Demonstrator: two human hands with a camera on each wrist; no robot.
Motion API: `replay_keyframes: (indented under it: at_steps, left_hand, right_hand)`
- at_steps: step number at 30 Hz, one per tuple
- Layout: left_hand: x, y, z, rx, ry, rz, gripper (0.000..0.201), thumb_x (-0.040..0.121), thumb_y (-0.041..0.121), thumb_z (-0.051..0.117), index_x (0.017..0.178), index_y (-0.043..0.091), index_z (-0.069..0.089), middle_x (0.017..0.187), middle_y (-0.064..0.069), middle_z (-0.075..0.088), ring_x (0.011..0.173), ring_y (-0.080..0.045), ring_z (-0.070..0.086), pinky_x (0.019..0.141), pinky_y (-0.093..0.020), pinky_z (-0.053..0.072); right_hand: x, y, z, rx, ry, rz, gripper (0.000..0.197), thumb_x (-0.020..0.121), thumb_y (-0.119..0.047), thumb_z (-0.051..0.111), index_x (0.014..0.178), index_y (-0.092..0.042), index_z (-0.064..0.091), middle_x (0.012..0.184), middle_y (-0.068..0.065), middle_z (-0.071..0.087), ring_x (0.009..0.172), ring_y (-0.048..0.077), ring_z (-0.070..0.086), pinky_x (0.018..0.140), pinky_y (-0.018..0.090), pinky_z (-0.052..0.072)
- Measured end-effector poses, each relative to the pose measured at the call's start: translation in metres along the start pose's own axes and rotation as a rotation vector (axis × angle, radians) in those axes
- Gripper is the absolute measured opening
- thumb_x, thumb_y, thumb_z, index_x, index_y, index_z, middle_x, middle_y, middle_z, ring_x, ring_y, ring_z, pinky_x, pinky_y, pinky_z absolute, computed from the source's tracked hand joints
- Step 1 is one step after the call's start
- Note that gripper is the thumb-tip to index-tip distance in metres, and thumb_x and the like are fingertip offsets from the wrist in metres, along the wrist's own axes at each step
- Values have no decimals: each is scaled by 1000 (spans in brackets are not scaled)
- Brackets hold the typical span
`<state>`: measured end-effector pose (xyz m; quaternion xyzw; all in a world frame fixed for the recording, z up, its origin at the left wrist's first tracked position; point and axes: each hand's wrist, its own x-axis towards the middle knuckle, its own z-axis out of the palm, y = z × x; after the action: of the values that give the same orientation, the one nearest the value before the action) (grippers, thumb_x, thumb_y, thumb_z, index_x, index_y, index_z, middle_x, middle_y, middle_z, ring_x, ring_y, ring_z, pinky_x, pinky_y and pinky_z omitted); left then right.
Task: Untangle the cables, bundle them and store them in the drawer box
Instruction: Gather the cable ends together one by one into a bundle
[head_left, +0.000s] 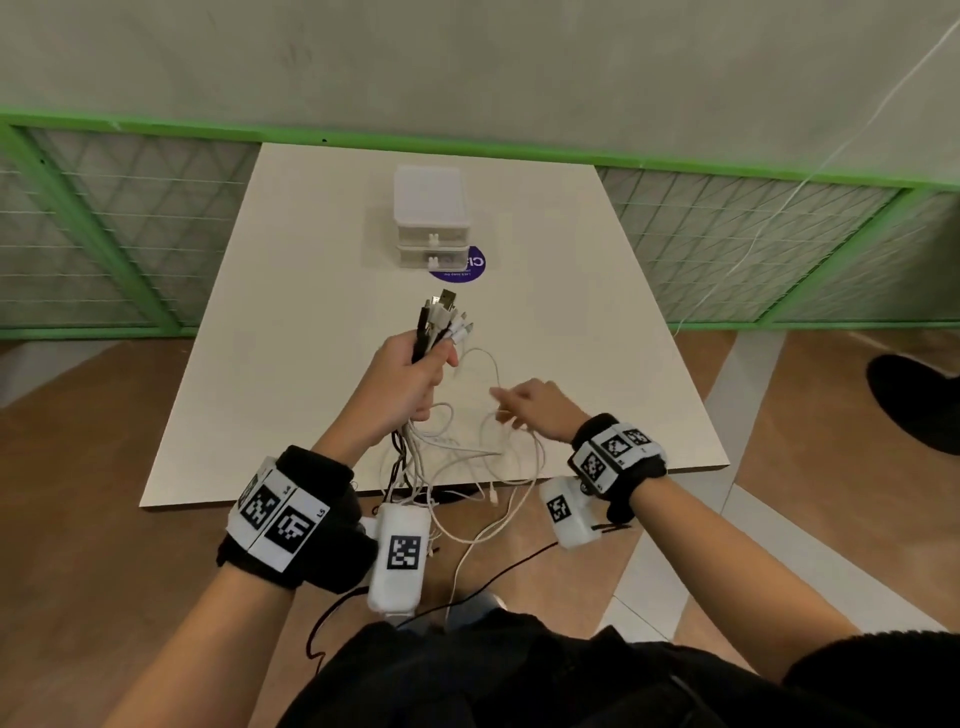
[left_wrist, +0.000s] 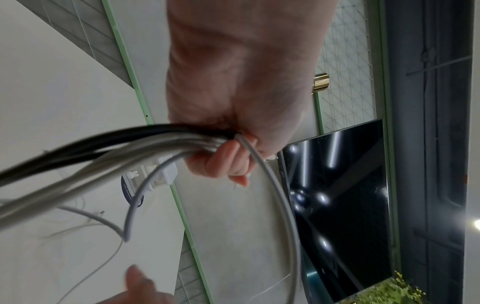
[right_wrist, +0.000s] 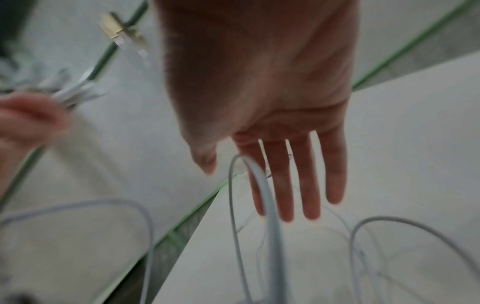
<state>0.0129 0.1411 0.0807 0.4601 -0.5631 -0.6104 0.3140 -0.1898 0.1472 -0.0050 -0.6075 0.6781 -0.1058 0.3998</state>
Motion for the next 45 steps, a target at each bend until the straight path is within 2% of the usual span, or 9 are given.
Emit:
replay_keyframes:
  at_steps: [5, 14, 18, 25, 28, 33, 37, 40, 45]
  left_hand:
    - [4, 0, -2, 5, 36, 16, 26, 99, 16, 42, 74, 12, 50, 39, 12, 31, 33, -4, 21, 35, -14, 20]
    - [13, -8, 21, -28, 90, 96, 26, 99, 16, 41, 75, 14, 50, 54, 7, 29, 35, -2, 22, 37, -15, 22]
    - [18, -11, 8, -78, 167, 75, 27, 99, 16, 40, 74, 13, 49, 45, 12, 30, 34, -3, 22, 36, -16, 21]
    - [29, -12, -3, -65, 223, 88, 28, 99, 16, 41, 74, 14, 51, 48, 10, 30, 33, -2, 23, 35, -14, 22]
    - [34, -11, 5, -44, 218, 95, 27, 99, 18, 40, 74, 16, 50, 53, 5, 29, 33, -2, 24, 36, -14, 23]
    - [46, -11, 11, -44, 235, 101, 26, 100, 21, 39, 76, 18, 48, 56, 5, 30, 34, -2, 25, 38, -15, 25]
    - [57, -10, 10, -72, 242, 89, 25, 100, 22, 39, 76, 18, 48, 56, 6, 29, 34, -1, 25, 38, -13, 26]
    - [67, -10, 5, -81, 232, 74, 26, 100, 22, 39, 76, 18, 47, 56, 5, 29, 33, -1, 25, 36, -12, 26]
    - [78, -13, 1, -88, 246, 58, 27, 100, 22, 38, 76, 18, 48, 57, 5, 29, 34, -2, 25, 37, -12, 26]
  right_hand:
    - [25, 33, 4, 168, 325, 182, 39, 97, -30, 40, 83, -2, 63, 78, 16, 70, 72, 29, 65, 71, 36, 53]
    - [57, 54, 47, -118, 43, 321, 36, 82, -25, 67, 64, -16, 38, 97, 20, 64, 86, 35, 66, 75, 37, 54]
    - [55, 68, 27, -99, -27, 414, 28, 81, -13, 67, 65, -8, 45, 63, 10, 64, 70, 28, 66, 73, 37, 57]
    - [54, 72, -9, -237, 29, 452, 53, 82, -38, 66, 115, -3, 44, 115, 20, 54, 109, 37, 58, 75, 38, 51]
    - [67, 47, -16, -380, 169, 322, 57, 87, -35, 59, 129, -3, 37, 129, 19, 48, 118, 36, 49, 93, 42, 44]
    - [100, 3, -10, -367, 330, 23, 31, 89, -14, 51, 119, -6, 51, 125, 15, 50, 119, 33, 43, 92, 42, 40]
    - [127, -15, -8, -279, 80, -28, 38, 86, -12, 51, 123, -9, 56, 134, 14, 49, 126, 30, 42, 104, 40, 36]
    - [135, -14, 3, -166, -84, 72, 34, 91, -25, 45, 113, -7, 65, 126, 17, 57, 114, 31, 52, 95, 33, 40]
    - [138, 4, 16, -299, 173, 324, 46, 90, -45, 46, 116, -7, 52, 119, 14, 58, 110, 33, 55, 98, 46, 38]
